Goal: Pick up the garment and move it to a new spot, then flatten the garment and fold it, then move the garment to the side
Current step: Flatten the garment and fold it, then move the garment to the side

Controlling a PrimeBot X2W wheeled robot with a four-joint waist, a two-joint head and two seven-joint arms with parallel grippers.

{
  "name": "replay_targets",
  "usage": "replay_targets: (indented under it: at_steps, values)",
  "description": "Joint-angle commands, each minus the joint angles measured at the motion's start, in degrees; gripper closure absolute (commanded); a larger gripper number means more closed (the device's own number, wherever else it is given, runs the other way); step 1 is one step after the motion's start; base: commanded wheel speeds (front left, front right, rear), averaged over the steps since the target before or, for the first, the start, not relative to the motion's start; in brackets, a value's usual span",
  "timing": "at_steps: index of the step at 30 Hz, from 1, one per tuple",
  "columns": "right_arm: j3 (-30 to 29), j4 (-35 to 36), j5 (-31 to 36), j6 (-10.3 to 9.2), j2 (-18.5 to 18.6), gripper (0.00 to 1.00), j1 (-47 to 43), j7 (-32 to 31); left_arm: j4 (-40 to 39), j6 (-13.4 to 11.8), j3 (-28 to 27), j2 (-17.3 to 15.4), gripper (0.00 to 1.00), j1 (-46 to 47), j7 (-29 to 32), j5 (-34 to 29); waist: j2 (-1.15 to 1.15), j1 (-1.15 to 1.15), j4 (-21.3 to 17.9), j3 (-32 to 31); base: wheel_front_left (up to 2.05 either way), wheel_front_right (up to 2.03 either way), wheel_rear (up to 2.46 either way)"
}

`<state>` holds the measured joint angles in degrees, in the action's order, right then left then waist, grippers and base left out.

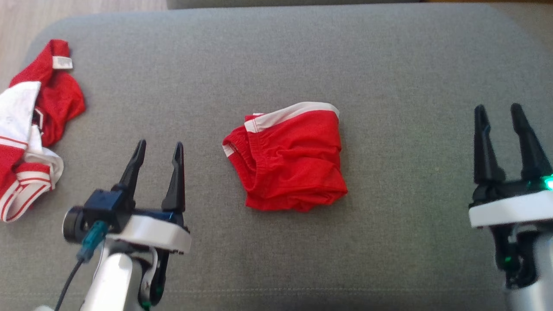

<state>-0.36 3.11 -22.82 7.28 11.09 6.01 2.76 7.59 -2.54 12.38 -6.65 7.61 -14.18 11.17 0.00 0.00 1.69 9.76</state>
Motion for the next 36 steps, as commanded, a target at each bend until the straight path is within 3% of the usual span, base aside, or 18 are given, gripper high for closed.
replay_targets:
  at_steps: [1, 7, 12, 36]
  values:
    - [0.8, 2.2, 0.9, 0.21, 0.0, 0.00, -0.5, 0.6, -1.9, -0.3, -2.1, -1.2, 0.00, 0.3, 0.0, 0.3, 0.00, 0.00, 0.2, -0.5, 0.00, 0.00, 0.00]
    - [0.3, 1.4, 7.6, 0.21, -2.3, 0.00, -4.2, 1.1, -2.1, -0.4, -1.7, -1.8, 0.00, -1.5, 0.4, 0.5, 0.00, 0.00, 0.4, -2.4, 0.00, 0.00, 0.00]
    - [1.0, 0.9, 9.3, 0.21, -3.4, 0.00, -6.3, 1.0, -2.3, -0.7, -1.7, -2.2, 0.00, -3.3, 0.8, 0.9, 0.00, 0.00, 0.0, -3.8, 0.00, 0.00, 0.00]
    - [1.6, 1.0, 11.5, 0.21, -4.0, 0.00, -10.1, -1.1, -2.0, -1.4, -1.0, -3.3, 0.00, -7.6, 2.2, 2.7, 0.00, 0.00, -1.0, -8.7, 0.00, 0.00, 0.00]
